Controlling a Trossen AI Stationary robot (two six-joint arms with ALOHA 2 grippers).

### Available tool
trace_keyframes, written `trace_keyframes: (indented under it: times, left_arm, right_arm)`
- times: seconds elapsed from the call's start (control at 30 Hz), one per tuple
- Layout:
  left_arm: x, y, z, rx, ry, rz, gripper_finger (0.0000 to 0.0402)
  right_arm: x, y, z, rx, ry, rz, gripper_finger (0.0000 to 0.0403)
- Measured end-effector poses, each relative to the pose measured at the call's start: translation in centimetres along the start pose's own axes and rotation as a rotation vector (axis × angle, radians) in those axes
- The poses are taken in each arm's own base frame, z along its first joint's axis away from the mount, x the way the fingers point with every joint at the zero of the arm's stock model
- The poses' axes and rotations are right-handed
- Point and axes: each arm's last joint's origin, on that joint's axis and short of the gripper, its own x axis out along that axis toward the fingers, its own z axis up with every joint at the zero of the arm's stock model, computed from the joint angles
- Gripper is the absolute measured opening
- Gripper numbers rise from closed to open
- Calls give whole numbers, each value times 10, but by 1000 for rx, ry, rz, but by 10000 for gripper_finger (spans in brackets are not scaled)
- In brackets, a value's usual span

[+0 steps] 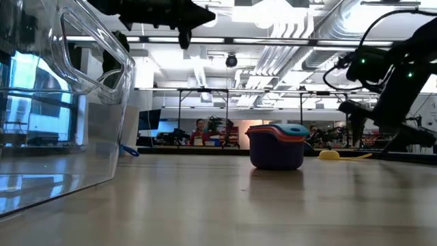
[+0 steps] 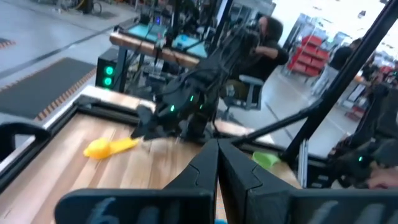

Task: Nest measuring cups in basket
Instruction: Stack the green measuring cup on top of the light blue measuring cup

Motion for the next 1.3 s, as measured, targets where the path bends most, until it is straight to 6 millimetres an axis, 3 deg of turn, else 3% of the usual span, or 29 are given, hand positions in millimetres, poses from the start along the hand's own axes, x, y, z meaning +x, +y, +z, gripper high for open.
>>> trace_keyframes:
  times: [0.1,0.27,0.8,0.97,1.13,1.3]
  left_arm:
    - [0,-1,3,-7,-30,-8,0]
    - [0,-1,3,-31,-26,-7,0]
    - [0,1,3,-27,-39,57,0]
    - [0,2,3,-27,-44,73,0]
    - [0,2,1,-47,-20,63,0]
    - [0,2,-2,-61,3,61,0]
  right_arm:
    - [4,1,0,19,0,-1,264]
    - [4,-4,-3,-111,64,-52,264]
    - [4,-2,-1,-46,16,-27,264]
    - [2,0,-3,-166,98,-15,264]
    - [-26,12,-13,-552,394,72,264]
    - [-82,32,-21,-888,753,219,264]
